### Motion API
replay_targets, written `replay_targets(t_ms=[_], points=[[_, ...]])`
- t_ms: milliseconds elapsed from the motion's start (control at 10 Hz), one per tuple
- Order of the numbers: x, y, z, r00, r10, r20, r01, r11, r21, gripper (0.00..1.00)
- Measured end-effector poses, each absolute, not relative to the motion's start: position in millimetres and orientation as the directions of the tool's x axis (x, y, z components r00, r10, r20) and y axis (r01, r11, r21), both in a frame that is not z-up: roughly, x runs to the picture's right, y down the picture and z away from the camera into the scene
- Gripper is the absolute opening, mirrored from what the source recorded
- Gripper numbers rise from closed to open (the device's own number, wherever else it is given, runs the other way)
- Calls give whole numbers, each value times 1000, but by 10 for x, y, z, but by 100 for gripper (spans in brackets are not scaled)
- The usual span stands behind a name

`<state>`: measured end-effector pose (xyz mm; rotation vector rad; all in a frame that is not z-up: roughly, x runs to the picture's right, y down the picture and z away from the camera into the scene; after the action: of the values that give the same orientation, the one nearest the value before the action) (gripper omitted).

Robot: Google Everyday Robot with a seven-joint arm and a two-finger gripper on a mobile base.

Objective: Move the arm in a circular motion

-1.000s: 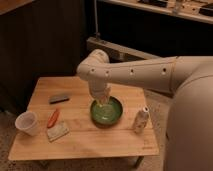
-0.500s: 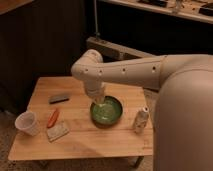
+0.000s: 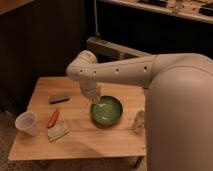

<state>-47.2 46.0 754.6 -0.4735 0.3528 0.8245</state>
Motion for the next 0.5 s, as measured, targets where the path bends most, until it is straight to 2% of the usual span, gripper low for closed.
replay_targets(t_ms=[100,200,400,500], points=[[-392,368,7632,631,615,-474,-767,585,-262,9],[-324,216,7714,623,620,-477,-776,571,-270,20],[-283,-123,7851,593,648,-477,-803,517,-295,23],[-177,-271,7941,568,667,-481,-822,485,-298,18]])
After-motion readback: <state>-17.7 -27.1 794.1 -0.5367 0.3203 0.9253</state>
